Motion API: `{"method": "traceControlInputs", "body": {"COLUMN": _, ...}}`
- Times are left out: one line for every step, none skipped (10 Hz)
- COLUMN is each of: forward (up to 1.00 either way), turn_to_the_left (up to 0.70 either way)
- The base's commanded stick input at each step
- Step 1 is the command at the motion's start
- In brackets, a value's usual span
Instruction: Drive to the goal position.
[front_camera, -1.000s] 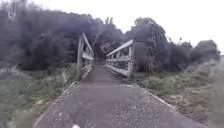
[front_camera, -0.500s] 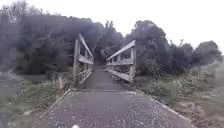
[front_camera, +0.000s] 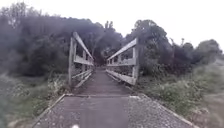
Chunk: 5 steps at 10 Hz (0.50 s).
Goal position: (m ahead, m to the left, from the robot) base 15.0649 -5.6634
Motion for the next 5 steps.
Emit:
{"method": "traceControlInputs", "body": {"forward": 0.6, "turn_to_the_left": 0.06}}
{"method": "traceControlInputs", "body": {"forward": 0.6, "turn_to_the_left": 0.1}}
{"method": "traceControlInputs", "body": {"forward": 0.6, "turn_to_the_left": 0.14}}
{"method": "traceControlInputs", "body": {"forward": 0.6, "turn_to_the_left": 0.15}}
{"method": "traceControlInputs", "body": {"forward": 0.6, "turn_to_the_left": 0.15}}
